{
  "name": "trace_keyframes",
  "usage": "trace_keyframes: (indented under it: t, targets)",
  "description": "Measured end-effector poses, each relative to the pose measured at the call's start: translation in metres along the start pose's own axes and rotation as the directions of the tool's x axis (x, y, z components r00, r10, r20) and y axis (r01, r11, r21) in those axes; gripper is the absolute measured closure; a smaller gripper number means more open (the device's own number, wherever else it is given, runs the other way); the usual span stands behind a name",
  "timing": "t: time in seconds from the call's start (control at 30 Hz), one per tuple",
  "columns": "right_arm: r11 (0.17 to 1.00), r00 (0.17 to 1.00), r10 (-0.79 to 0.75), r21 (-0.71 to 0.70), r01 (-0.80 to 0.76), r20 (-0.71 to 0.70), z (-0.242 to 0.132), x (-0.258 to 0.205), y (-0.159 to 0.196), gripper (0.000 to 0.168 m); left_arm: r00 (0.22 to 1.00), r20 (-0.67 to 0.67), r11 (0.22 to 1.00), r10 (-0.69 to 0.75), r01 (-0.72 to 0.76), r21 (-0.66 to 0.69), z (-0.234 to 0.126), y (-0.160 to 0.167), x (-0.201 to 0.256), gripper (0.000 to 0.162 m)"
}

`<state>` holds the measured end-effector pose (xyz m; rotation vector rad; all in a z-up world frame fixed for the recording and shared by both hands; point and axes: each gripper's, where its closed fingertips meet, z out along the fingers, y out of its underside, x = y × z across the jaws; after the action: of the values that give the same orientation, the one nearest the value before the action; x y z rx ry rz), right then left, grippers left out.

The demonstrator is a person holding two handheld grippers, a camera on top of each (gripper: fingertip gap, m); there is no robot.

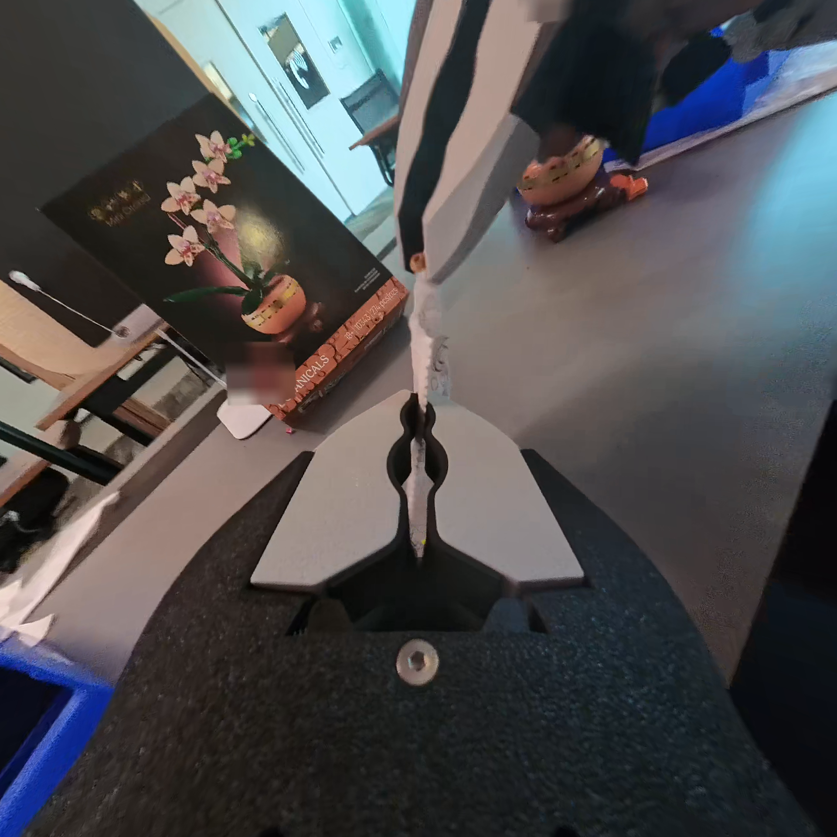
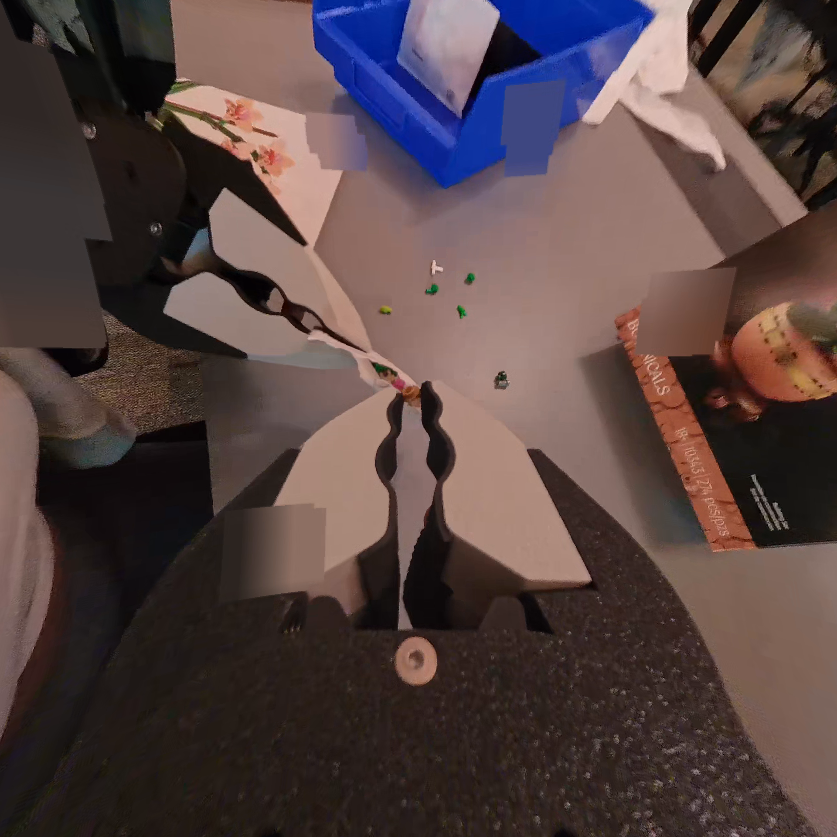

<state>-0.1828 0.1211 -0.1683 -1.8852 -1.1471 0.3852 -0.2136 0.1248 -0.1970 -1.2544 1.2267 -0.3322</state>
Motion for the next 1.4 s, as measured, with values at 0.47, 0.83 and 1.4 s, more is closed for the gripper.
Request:
trace_keyframes:
  t: [0.47, 0.83, 1.4]
  targets:
    - [0.977, 0.988, -0.026, 0.208, 0.058, -0.152, -0.029, -0.015, -0.020, 0.146, 0.997, 0.073, 0.999, 0.006, -0.004, -0.034, -0.047, 0.003, 0.019, 0.162]
    - [0.986, 0.976, 0.163, -0.021, -0.167, -0.148, 0.032, 0.046, 0.076, 0.140, 0.970, 0.177, 0.985, -0.164, 0.172, -0.030, -0.066, 0.024, -0.071, 0.162]
    - [0.852, 0.371, 0.280, 0.052, -0.520, -0.885, -0.049, 0.173, 0.148, 0.168, 0.971, 0.088, 0.953, -0.222, 0.197, 0.232, -0.083, -0.018, -0.053, 0.162]
